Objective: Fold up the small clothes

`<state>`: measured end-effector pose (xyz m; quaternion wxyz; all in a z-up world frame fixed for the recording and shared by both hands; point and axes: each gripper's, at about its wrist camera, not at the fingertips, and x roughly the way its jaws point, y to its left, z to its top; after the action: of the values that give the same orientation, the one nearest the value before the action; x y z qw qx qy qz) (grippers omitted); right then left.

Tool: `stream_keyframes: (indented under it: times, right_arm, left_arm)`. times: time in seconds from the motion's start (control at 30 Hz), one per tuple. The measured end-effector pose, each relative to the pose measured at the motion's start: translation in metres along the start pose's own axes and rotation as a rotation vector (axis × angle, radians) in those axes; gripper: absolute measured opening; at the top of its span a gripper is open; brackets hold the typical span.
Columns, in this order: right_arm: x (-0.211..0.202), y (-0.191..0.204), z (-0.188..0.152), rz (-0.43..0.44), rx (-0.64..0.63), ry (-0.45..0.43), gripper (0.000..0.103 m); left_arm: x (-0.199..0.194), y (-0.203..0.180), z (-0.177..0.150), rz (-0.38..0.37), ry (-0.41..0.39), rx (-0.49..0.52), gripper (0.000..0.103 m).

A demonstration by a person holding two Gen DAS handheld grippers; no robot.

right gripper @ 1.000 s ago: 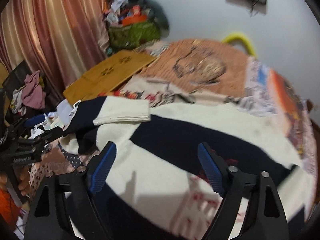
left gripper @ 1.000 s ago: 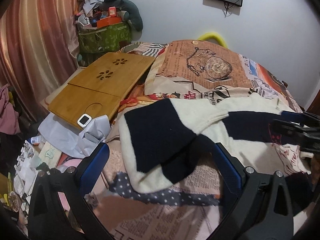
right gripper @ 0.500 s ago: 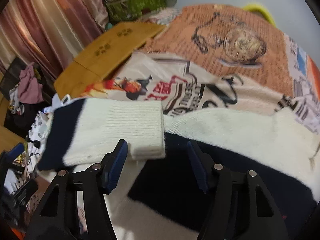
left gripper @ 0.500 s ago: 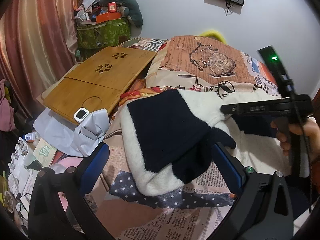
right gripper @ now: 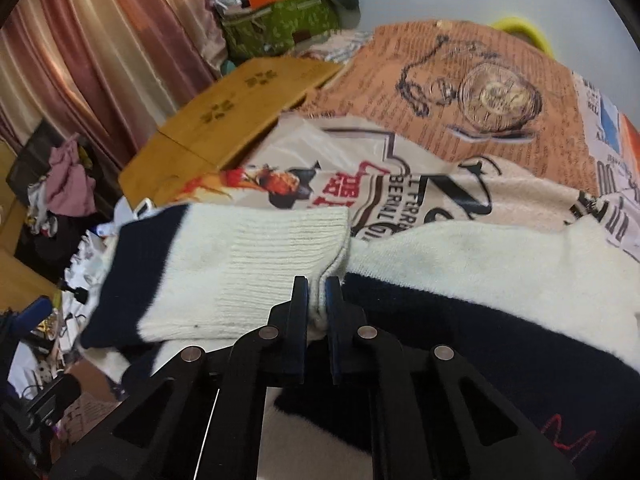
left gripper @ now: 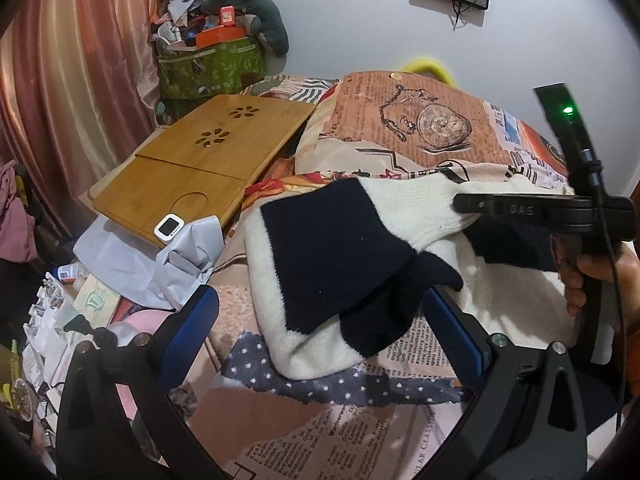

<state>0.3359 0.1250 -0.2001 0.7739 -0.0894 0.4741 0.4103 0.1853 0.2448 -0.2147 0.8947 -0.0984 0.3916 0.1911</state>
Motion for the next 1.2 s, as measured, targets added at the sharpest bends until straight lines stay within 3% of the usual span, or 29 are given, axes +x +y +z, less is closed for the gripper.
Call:
stream_keyframes:
  times: [0.27,0.6,0.93,1.2]
  right_arm:
    - [-0.073,-0.010,-0.001,0.003,0.025,-0.169,0.007]
    - [-0.201,-0.068,-0.035,-0.126,0.094,-0.363,0.007]
    - [-0.254,-0.145,-0.099,-0.226,0.232,-0.381,0.007]
    - [-0.239,-0.166,-0.119,-0.241,0.255,-0.347,0.007]
  left_arm:
    - [-0.029,-0.013,0.005,0.009,-0.027,0.009,0.103]
    - [-0.061,-0.050,0.010,0.009,-0.056,0.052,0.103]
    - [-0.028,-0.110,0.014,0.039,0.014,0.181,0.103]
    - [0.031,-0.129,0.029,0.035,0.129,0.196,0.103]
